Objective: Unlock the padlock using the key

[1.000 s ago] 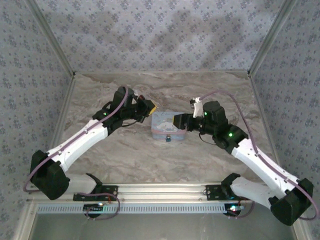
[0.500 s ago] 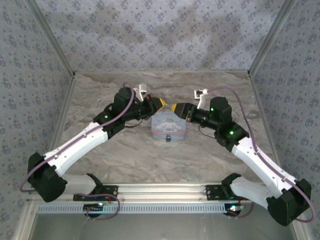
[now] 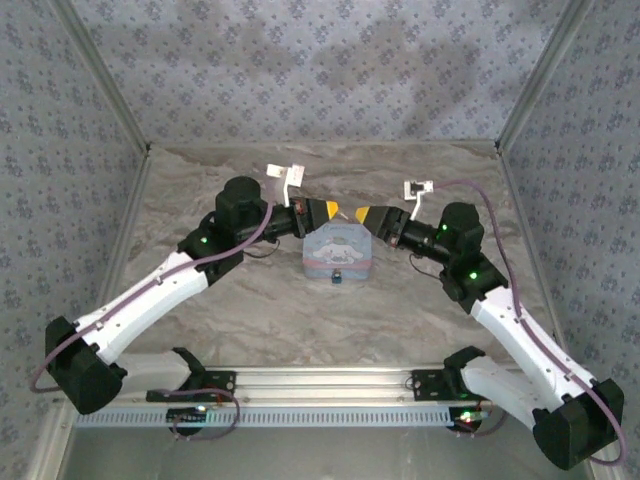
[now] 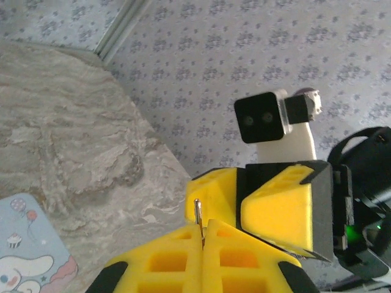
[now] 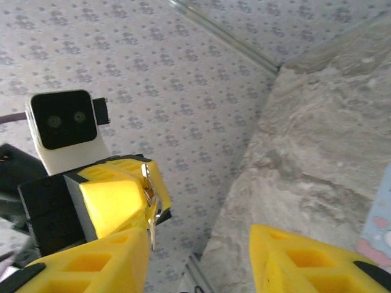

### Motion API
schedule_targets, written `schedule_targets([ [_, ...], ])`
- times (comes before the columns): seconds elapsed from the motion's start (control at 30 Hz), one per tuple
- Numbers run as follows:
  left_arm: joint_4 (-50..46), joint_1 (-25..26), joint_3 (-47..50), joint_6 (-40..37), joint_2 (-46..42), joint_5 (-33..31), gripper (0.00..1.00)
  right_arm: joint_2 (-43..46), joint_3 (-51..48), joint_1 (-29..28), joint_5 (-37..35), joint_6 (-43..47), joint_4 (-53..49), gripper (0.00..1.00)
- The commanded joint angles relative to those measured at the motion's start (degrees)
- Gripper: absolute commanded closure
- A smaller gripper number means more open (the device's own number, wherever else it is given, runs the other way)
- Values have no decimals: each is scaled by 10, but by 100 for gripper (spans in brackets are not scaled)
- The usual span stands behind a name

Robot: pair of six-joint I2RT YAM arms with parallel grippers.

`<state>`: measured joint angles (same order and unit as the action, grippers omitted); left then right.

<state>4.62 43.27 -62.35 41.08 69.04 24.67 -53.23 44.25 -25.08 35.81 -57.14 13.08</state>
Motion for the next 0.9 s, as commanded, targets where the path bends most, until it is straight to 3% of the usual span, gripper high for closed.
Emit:
schedule_targets([
  [0.0,54,8,4,-27,-17,31,100,-11,-8,-1,43,-38,78,53],
  [0.5,76,23,8,-31,-23,43,100,-32,8,-35,61,-56,131,64],
  [0.87,87,27,14,-24,-25,47,100,-30,4,-35,56,-86,186,57],
])
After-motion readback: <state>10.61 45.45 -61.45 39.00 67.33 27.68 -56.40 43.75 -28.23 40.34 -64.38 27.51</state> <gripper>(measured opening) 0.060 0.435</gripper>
